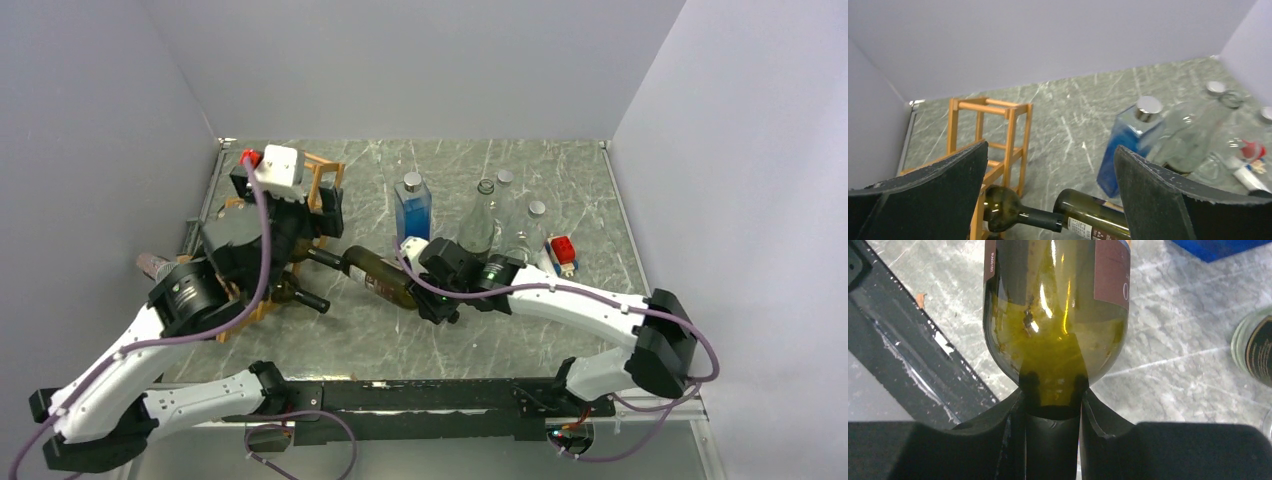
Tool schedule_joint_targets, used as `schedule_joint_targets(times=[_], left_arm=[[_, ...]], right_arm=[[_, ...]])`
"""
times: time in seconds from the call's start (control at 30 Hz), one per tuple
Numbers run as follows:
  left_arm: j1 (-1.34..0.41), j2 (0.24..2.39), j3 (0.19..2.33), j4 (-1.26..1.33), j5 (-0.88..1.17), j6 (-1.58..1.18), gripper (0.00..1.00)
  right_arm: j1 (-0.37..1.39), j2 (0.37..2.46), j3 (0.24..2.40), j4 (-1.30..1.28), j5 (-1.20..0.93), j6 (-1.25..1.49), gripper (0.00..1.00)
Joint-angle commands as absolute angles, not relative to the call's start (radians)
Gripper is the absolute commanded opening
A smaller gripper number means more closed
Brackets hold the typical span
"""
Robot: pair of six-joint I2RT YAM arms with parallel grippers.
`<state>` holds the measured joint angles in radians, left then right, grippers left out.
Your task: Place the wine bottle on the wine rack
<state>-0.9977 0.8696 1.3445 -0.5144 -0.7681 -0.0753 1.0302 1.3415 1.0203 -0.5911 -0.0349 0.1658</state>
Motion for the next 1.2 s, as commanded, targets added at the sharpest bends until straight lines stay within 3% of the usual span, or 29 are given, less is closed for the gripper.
schedule_joint_targets(times=[0.0, 0.6, 0.9, 1.17], left_arm=[[-0.819, 0.941, 1.37, -0.56, -0.598, -0.151, 0.99], [-0.465, 0.929, 1.314, -0.521, -0.409, -0.276, 0.99], [-0.411, 0.887, 1.274, -0.512, -0.531, -0.308, 0.99], [-0.364, 0.877, 1.223, -0.508, -0.517, -0.326, 0.99]], right_arm=[[1.032, 1.399, 1.116, -0.334, -0.037, 0.116, 0.0], [1.006, 1.705, 1.36, -0.27, 0.019, -0.064, 0.0], [0.98, 1.785, 1.419, -0.226, -0.019, -0.091, 0.0], [0.97, 1.826, 1.438, -0.165, -0.03, -0.135, 0.0]])
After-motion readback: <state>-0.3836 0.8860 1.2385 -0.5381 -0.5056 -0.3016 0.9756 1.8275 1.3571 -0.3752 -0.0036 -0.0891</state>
